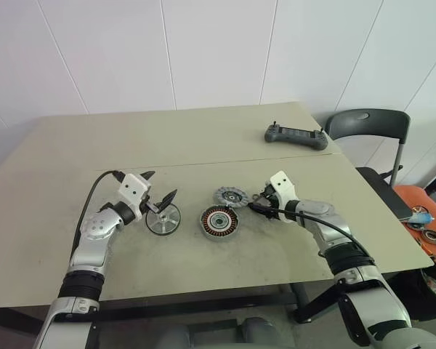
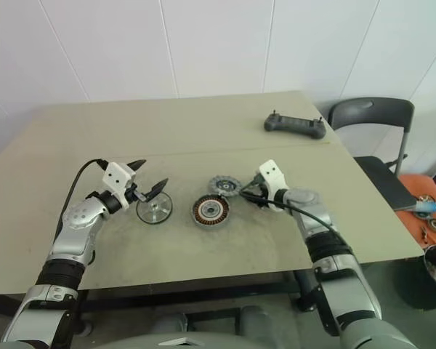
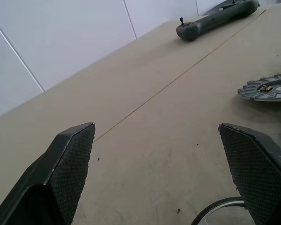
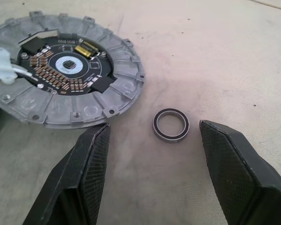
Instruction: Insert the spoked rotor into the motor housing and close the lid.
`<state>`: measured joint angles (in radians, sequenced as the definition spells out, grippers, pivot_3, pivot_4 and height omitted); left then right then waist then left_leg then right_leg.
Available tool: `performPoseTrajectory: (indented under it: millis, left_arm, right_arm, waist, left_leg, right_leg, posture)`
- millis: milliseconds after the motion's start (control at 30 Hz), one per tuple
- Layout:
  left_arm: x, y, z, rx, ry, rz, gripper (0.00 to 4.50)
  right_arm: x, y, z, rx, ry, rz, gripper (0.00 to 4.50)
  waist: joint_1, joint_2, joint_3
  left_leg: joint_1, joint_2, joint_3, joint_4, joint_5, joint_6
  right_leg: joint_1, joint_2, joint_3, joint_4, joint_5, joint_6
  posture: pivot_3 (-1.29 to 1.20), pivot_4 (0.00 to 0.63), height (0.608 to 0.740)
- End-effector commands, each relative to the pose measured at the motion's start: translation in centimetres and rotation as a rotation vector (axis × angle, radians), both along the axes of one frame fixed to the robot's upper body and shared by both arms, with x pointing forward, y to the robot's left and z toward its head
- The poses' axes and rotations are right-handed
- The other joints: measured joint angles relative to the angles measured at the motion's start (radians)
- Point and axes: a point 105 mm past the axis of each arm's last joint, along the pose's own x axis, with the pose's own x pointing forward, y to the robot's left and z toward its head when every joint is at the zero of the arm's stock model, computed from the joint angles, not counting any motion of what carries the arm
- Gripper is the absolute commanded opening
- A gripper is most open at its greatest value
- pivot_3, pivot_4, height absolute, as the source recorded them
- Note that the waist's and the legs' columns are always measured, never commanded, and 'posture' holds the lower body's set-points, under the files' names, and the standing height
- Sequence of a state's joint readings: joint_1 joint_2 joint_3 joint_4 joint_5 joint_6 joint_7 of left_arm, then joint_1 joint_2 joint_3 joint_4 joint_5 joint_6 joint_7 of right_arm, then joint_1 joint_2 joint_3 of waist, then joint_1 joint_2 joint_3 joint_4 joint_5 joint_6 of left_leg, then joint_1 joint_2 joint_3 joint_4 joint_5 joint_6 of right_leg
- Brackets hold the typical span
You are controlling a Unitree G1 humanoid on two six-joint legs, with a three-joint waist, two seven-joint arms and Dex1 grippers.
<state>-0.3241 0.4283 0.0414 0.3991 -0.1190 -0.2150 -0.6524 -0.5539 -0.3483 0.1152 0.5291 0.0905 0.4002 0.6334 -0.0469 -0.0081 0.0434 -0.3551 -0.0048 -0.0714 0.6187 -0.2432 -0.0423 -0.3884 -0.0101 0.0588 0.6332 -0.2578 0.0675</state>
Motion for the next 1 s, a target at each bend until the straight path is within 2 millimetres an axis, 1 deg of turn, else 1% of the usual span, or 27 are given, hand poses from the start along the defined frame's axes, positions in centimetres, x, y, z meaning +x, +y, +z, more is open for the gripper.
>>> performPoseTrajectory:
  millis: [33, 133, 167, 267, 300, 333, 367, 433, 567, 700, 733, 800, 867, 900, 933, 1000]
  left_arm:
    - [0.2, -0.3, 1.5, 0.008, -0.056, -0.022, 4.5]
    - [0.2, -0.4, 1.5, 0.009, -0.058, -0.025, 4.5]
    - [0.2, -0.4, 1.5, 0.01, -0.058, -0.025, 4.5]
    - [0.1, -0.4, 1.5, 0.012, -0.057, -0.025, 4.5]
    - [0.1, -0.4, 1.5, 0.012, -0.057, -0.025, 4.5]
    - [0.1, -0.4, 1.5, 0.012, -0.058, -0.025, 4.5]
    - [0.1, -0.4, 1.5, 0.013, -0.058, -0.025, 4.5]
    - [0.1, -0.4, 1.5, 0.013, -0.058, -0.024, 4.5]
    - [0.1, -0.4, 1.5, 0.013, -0.06, -0.023, 4.5]
    - [0.1, -0.3, 1.6, 0.008, -0.062, -0.02, 4.5]
    - [0.1, -0.3, 1.6, 0.007, -0.062, -0.019, 4.5]
    - [0.2, -0.2, 1.7, 0.007, -0.061, -0.015, 4.5]
    - [0.3, -0.1, 1.7, 0.003, -0.061, -0.013, 4.5]
    - [0.4, -0.1, 1.7, 0.002, -0.061, -0.013, 4.5]
    - [0.4, 0.0, 1.7, 0.002, -0.06, -0.012, 4.5]
    - [0.4, 0.0, 1.7, 0.004, -0.058, -0.011, 4.5]
  right_arm:
    - [0.5, 0.5, 0.0, 0.002, 0.01, -0.031, 3.16]
    - [0.3, 0.9, -0.6, 0.015, 0.051, -0.034, 3.16]
    - [0.2, 0.8, -0.8, 0.01, 0.058, -0.039, 2.99]
    - [0.2, 0.8, -1.1, 0.002, 0.064, -0.045, 2.3]
    - [0.1, 0.8, -1.1, 0.004, 0.065, -0.041, 1.95]
    - [0.1, 0.8, -1.1, 0.005, 0.066, -0.038, 1.68]
    - [0.1, 0.9, -1.0, 0.007, 0.066, -0.034, 1.29]
    - [0.1, 1.0, -1.0, 0.009, 0.065, -0.03, 0.71]
    - [0.3, 0.7, -0.4, 0.009, 0.038, -0.035, 0.68]
    - [1.5, 0.2, 1.8, 0.058, -0.055, -0.08, 0.68]
    - [2.2, 0.0, 2.9, 0.078, -0.108, -0.108, 0.68]
    - [3.7, -0.3, 6.5, 0.161, -0.245, -0.177, 0.68]
    - [3.7, 1.1, 9.4, 0.289, -0.308, -0.132, 0.68]
    - [3.1, 2.5, 10.4, 0.355, -0.305, -0.058, 0.68]
    - [2.0, 4.2, 11.0, 0.4, -0.289, 0.053, 0.68]
    - [-0.8, 7.0, 11.6, 0.452, -0.236, 0.262, 0.68]
  waist:
    - [-0.001, 0.0, 0.0]
    - [-0.003, 0.0, 0.0]
    - [-0.004, 0.0, 0.0]
    - [-0.006, 0.0, 0.0]
    - [-0.006, 0.0, 0.0]
    - [-0.006, -0.001, 0.0]
    - [-0.007, -0.001, 0.0]
    - [-0.008, -0.001, 0.0]
    - [-0.008, -0.001, 0.0]
    - [-0.007, 0.0, 0.0]
    - [-0.006, 0.0, 0.0]
    - [-0.003, 0.001, 0.001]
    - [-0.002, 0.002, 0.001]
    - [-0.002, 0.002, 0.001]
    - [-0.002, 0.002, 0.001]
    - [-0.001, 0.002, 0.001]
  left_leg:
    - [0.0, 0.0, 0.0, 0.0, 0.0, 0.0]
    - [0.001, 0.0, 0.0, 0.0, 0.0, 0.0]
    - [0.001, 0.0, 0.0, 0.0, 0.0, 0.0]
    - [0.001, 0.0, 0.0, 0.0, 0.0, 0.0]
    - [0.001, 0.0, 0.0, 0.0, 0.0, 0.0]
    - [0.001, 0.0, 0.0, 0.0, 0.0, 0.0]
    - [0.001, 0.0, 0.0, 0.0, 0.0, 0.0]
    - [0.001, 0.0, 0.0, 0.0, 0.0, 0.0]
    - [0.001, 0.0, 0.0, 0.001, 0.0, 0.0]
    - [0.0, 0.0, 0.0, 0.001, 0.0, 0.0]
    - [0.0, 0.0, 0.0, 0.001, 0.0, 0.0]
    - [-0.001, 0.0, 0.0, 0.001, 0.0, 0.0]
    - [-0.002, 0.0, 0.001, 0.0, 0.0, 0.0]
    - [-0.002, 0.0, 0.001, -0.001, 0.0, 0.0]
    - [-0.002, 0.0, 0.001, -0.002, 0.0, 0.0]
    - [-0.001, 0.0, 0.001, -0.005, 0.0, 0.0]
  right_leg:
    - [0.0, 0.0, 0.0, 0.0, 0.0, 0.0]
    - [0.0, 0.0, 0.001, 0.001, 0.0, -0.001]
    - [0.0, 0.001, 0.001, 0.001, 0.001, -0.001]
    - [0.0, 0.001, 0.001, 0.001, 0.001, -0.001]
    - [0.0, 0.001, 0.001, 0.001, 0.001, -0.001]
    - [0.0, 0.001, 0.001, 0.001, 0.001, -0.001]
    - [0.0, 0.001, 0.001, 0.001, 0.001, -0.001]
    - [0.0, 0.0, 0.001, 0.001, 0.001, -0.001]
    - [0.0, 0.0, 0.001, 0.001, 0.001, -0.001]
    - [0.0, 0.0, 0.001, 0.001, 0.001, -0.001]
    - [-0.001, 0.0, 0.001, 0.001, 0.001, -0.001]
    - [-0.002, 0.0, 0.001, 0.001, 0.001, -0.001]
    - [-0.003, 0.0, 0.001, 0.001, 0.001, -0.001]
    - [-0.004, 0.0, 0.002, 0.001, 0.001, -0.001]
    - [-0.004, 0.0, 0.002, 0.001, 0.002, 0.001]
    - [-0.005, 0.001, 0.002, 0.001, 0.003, 0.003]
  posture:
    - [0.0, 0.0, 0.74]
    - [0.0, 0.0, 0.74]
    - [0.0, 0.0, 0.74]
    - [0.0, 0.0, 0.74]
    - [0.0, 0.0, 0.74]
    - [0.0, 0.0, 0.74]
    - [0.0, 0.0, 0.74]
    - [0.0, 0.0, 0.74]
    - [0.0, 0.0, 0.74]
    - [0.0, 0.0, 0.74]
    - [0.0, 0.0, 0.74]
    - [0.0, 0.0, 0.74]
    - [0.0, 0.0, 0.74]
    - [0.0, 0.0, 0.74]
    - [0.0, 0.0, 0.74]
    - [0.0, 0.0, 0.74]
